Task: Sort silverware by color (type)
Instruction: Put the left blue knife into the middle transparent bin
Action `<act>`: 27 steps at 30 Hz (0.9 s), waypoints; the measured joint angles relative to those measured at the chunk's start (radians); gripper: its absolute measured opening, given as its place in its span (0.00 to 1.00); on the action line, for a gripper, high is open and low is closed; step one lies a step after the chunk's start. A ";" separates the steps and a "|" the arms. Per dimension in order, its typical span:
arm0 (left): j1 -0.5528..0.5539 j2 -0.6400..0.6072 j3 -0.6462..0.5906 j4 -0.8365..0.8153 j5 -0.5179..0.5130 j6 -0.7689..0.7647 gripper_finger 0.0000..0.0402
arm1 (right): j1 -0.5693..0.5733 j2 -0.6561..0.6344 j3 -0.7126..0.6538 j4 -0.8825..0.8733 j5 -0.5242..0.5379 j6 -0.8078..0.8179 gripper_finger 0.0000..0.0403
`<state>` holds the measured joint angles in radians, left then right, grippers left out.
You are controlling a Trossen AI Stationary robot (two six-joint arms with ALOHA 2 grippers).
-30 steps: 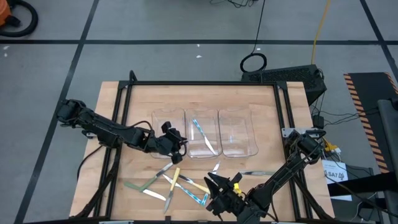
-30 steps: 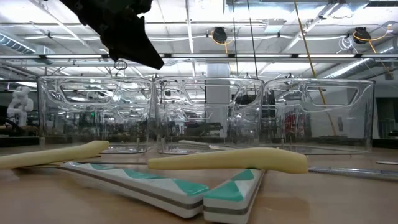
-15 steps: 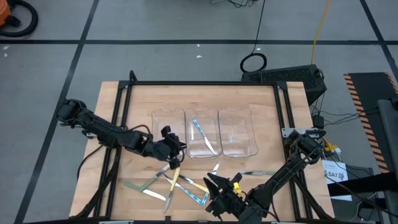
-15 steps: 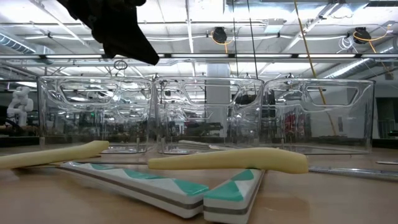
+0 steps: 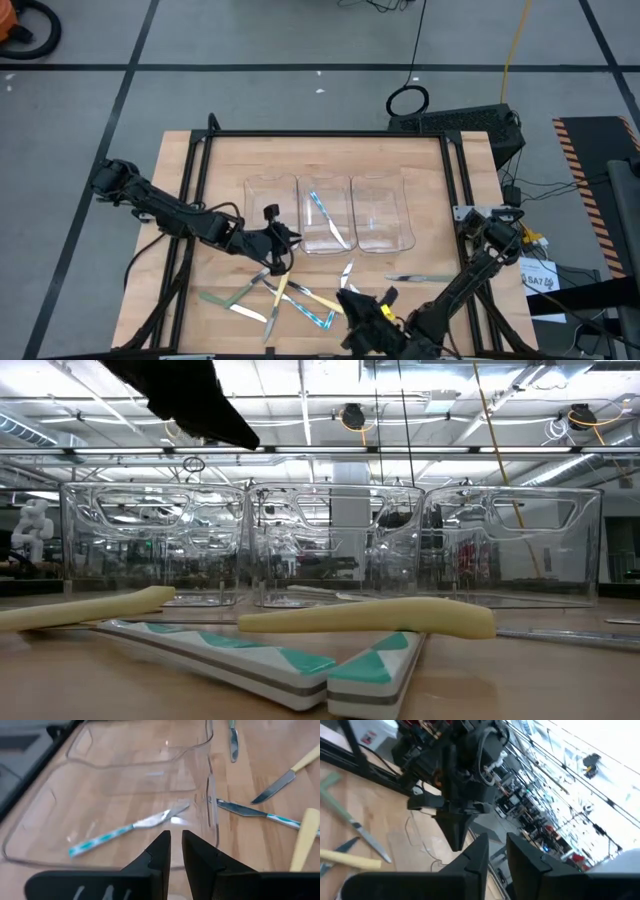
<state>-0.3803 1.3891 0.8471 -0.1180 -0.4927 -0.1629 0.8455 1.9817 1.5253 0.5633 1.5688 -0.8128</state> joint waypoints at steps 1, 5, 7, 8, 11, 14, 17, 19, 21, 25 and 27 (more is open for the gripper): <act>0.004 0.000 0.000 0.010 0.000 0.024 0.14 | 0.011 -0.011 0.000 -0.030 0.000 -0.003 0.13; 0.022 0.000 0.019 0.023 -0.001 0.076 0.18 | 0.031 -0.087 0.000 -0.190 -0.001 0.034 0.09; 0.040 0.000 0.045 0.024 -0.002 0.085 0.22 | 0.029 -0.156 0.000 -0.285 -0.009 0.083 0.07; 0.051 0.000 0.060 0.025 -0.002 0.094 0.24 | 0.021 -0.195 0.000 -0.343 -0.036 0.118 0.06; 0.090 0.000 0.109 0.012 -0.003 0.139 0.29 | -0.021 -0.324 0.002 -0.614 -0.193 0.323 0.04; 0.123 0.000 0.160 -0.035 -0.004 0.181 0.33 | -0.086 -0.447 0.001 -0.966 -0.408 0.640 0.04; 0.155 0.000 0.197 -0.100 -0.004 0.233 0.34 | -0.152 -0.540 -0.009 -1.275 -0.585 0.948 0.04; 0.179 0.000 0.213 -0.132 0.002 0.288 0.34 | -0.176 -0.574 -0.064 -1.385 -0.598 1.069 0.04; 0.211 0.000 0.225 -0.163 0.045 0.354 0.34 | -0.182 -0.604 -0.156 -1.396 -0.546 1.123 0.04; 0.294 0.000 0.245 -0.190 0.193 0.435 0.34 | -0.177 -0.664 -0.368 -1.257 -0.503 1.183 0.04; 0.335 0.000 0.246 -0.196 0.238 0.469 0.34 | -0.169 -0.689 -0.470 -1.147 -0.503 1.190 0.04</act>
<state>-0.0452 1.3895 1.0927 -0.3136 -0.2548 0.3064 0.6765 1.2930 1.0550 -0.5837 1.0655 0.3772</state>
